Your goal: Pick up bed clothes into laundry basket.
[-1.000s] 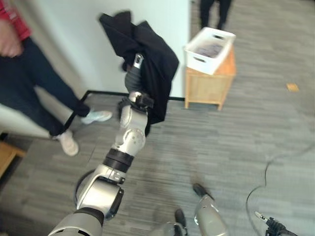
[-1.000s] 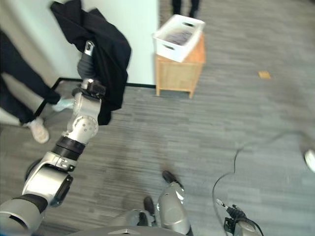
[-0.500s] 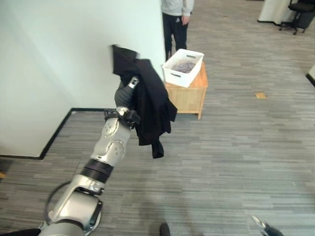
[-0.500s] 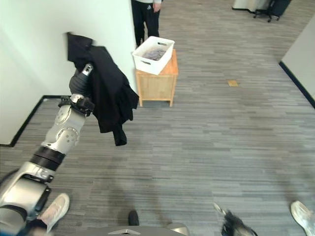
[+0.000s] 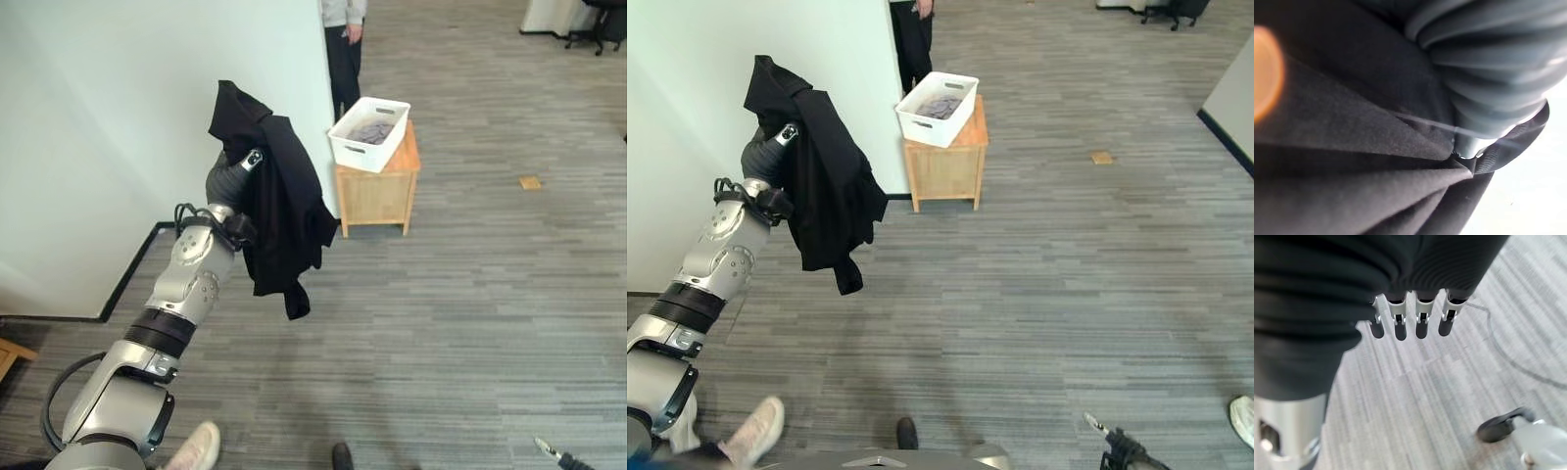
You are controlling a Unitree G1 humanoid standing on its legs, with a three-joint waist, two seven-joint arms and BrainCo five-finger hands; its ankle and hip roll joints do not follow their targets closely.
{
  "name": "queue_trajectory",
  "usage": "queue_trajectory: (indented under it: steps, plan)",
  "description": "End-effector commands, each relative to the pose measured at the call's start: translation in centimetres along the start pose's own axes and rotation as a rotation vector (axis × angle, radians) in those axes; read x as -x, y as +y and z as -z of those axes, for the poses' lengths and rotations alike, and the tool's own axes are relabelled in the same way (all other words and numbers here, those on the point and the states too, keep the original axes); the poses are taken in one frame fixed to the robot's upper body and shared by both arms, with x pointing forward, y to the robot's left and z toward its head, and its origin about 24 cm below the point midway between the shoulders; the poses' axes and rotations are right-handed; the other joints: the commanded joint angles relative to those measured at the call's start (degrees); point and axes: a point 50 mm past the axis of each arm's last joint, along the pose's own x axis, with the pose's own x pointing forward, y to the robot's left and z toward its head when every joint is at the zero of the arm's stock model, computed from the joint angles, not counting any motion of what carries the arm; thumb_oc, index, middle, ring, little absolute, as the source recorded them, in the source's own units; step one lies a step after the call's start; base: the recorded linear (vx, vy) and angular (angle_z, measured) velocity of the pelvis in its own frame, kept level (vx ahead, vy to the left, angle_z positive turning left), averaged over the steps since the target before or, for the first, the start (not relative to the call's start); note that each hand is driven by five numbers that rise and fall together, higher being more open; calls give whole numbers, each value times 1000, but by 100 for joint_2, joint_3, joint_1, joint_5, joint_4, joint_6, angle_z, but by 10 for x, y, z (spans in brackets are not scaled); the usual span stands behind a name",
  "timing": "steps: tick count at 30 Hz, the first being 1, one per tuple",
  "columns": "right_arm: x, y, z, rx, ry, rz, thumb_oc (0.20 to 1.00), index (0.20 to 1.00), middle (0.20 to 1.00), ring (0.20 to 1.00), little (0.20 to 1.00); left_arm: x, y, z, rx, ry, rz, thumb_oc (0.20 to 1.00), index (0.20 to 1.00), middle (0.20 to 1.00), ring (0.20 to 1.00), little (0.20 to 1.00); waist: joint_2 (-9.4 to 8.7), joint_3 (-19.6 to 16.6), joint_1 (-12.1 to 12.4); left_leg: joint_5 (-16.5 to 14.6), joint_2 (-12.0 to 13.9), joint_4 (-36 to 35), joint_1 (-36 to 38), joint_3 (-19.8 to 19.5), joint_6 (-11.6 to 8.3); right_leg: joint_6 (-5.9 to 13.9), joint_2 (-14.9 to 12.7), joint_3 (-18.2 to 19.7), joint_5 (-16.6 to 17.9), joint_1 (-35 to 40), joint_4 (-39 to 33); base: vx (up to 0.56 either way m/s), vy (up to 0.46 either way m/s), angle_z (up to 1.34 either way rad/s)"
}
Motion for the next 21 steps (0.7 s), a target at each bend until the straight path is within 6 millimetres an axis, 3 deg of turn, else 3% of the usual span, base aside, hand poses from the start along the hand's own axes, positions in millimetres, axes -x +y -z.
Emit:
queue_trajectory:
  steps: [1, 2, 3, 4, 6, 8, 9, 10, 12, 13, 15, 17, 18, 19, 21]
  plan:
    - [2, -23, -15, -37, -43, 61, 1000, 1000, 1000, 1000, 1000, -24, -2, -57, -12, -209, 17, 200, 200, 200, 200, 200, -83, 116, -6, -675, 113, 369, 389, 77, -348, 290, -382, 132, 1046, -1010, 1403, 24, 125, -27]
    - [2, -26, -14, -25, -36, 64, 1000, 1000, 1000, 1000, 1000, -23, -2, -54, -15, -200, 18, 200, 200, 200, 200, 200, 8, 366, -193, -735, 205, 384, 538, 84, -291, 239, -263, 183, 1275, -1538, 2231, 21, 83, 5]
    - [2, -26, -15, -24, -37, 64, 1000, 1000, 1000, 1000, 1000, -23, -2, -54, -15, -201, 17, 200, 200, 200, 200, 200, -6, 357, -182, -741, 187, 383, 530, 100, -293, 237, -273, 210, 1240, -1590, 2306, 170, 130, 9]
    - [3, -30, -12, 0, -22, 73, 1000, 1000, 1000, 1000, 1000, -20, 2, -48, -24, -184, 1, 200, 200, 200, 200, 200, 20, 452, -249, -828, 191, 323, 732, 192, -294, 186, -404, -124, 1171, -1970, 2334, 256, 33, 19]
    - [6, -39, -4, 24, 10, 83, 1000, 1000, 1000, 1000, 1000, -16, 2, -39, -16, -162, 4, 200, 200, 200, 200, 200, -18, 465, -408, -1004, 159, 136, 1082, 202, -398, 166, -370, -414, 922, -2221, 1602, 399, -51, -16]
    - [7, -43, -1, 30, 20, 89, 1000, 1000, 1000, 1000, 1000, -16, 2, -35, -10, -151, 8, 200, 200, 200, 200, 200, -26, 477, -483, -1049, 175, 105, 1198, 153, -452, 168, -285, -492, 945, -2194, 1126, 338, -134, -23]
    - [9, -48, 1, 22, 14, 98, 1000, 1000, 1000, 1000, 1000, -15, -3, -24, 16, -130, 19, 200, 200, 200, 200, 200, -147, 449, -618, -1193, 188, 44, 1443, 100, -587, 232, -211, -597, 1039, -2301, 167, 447, -208, 3]
    - [10, -50, 4, 46, 22, 97, 1000, 1000, 1000, 1000, 1000, -13, 2, -19, 17, -109, -1, 200, 200, 200, 200, 200, -158, 422, -665, -1267, 253, 39, 1564, 82, -646, 232, -195, -741, 1104, -2270, -171, 615, -303, 21]
    - [12, -53, 14, 64, 66, 100, 1000, 1000, 1000, 1000, 1000, -14, 8, -8, -16, -50, -22, 200, 200, 200, 200, 200, -153, 317, -800, -1315, 462, 166, 1808, 57, -775, 179, -189, -890, 1162, -2295, -90, 491, -268, 26]
    - [13, -53, 20, 48, 80, 101, 1000, 1000, 1000, 1000, 1000, -18, 2, -8, 15, -51, -2, 200, 200, 200, 200, 200, -128, 259, -789, -1245, 606, 515, 1764, 21, -854, 71, -154, -964, 966, -2153, 47, 466, -334, 26]
    - [11, -49, 20, 69, 84, 98, 1000, 1000, 1000, 1000, 1000, -23, -16, -1, 77, -48, 27, 200, 200, 200, 200, 200, -169, 185, -813, -349, 962, 2189, 1279, -6, -1040, -261, 104, -907, 790, -1649, -76, 467, -419, 49]
    - [9, -45, 12, 67, 58, 92, 1000, 1000, 1000, 1000, 1000, -27, -22, -3, 96, -62, 32, 200, 200, 200, 200, 200, -336, 233, -689, 359, 1182, 3905, 444, -31, -1094, -561, 136, -979, 662, -1197, -306, 394, -453, 74]
    - [8, -40, 8, 70, 40, 75, 1000, 1000, 1000, 1000, 1000, -29, -26, -7, 94, -75, 44, 200, 200, 200, 200, 200, -458, 345, -533, 460, 1153, 4609, 64, -127, -1085, -711, 170, -951, 583, -973, -401, 226, -318, 26]
    - [8, -40, 8, 69, 40, 75, 1000, 1000, 1000, 1000, 1000, -29, -26, -7, 94, -75, 44, 200, 200, 200, 200, 200, -449, 348, -541, 447, 1167, 4642, 41, -145, -1090, -715, 181, -965, 583, -976, -401, 218, -278, -25]
    - [5, -33, -5, 106, 17, 58, 1000, 1000, 1000, 1000, 1000, -34, -38, -12, 104, -88, 83, 200, 200, 200, 200, 200, -596, 497, -236, 165, 981, 4901, -738, -104, -1020, -717, 141, -875, 525, -537, -660, 272, -213, -41]
